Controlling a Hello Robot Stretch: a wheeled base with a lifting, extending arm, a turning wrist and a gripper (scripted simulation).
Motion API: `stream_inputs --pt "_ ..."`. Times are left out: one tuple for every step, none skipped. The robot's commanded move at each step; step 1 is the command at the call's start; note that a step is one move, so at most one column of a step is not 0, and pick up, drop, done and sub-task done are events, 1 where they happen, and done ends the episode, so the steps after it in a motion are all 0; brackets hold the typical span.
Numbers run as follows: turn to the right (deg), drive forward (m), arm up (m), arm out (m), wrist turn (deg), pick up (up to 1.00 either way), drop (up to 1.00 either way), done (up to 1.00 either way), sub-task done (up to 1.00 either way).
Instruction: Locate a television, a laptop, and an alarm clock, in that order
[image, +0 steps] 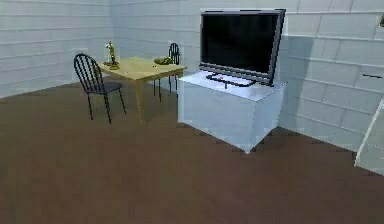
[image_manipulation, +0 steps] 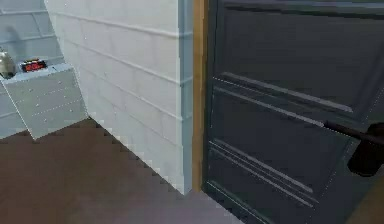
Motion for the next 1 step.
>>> stream_inputs --pt "33.0 0.00 0.00 0.00 0.0 0.00 0.00 0.00 0.00"
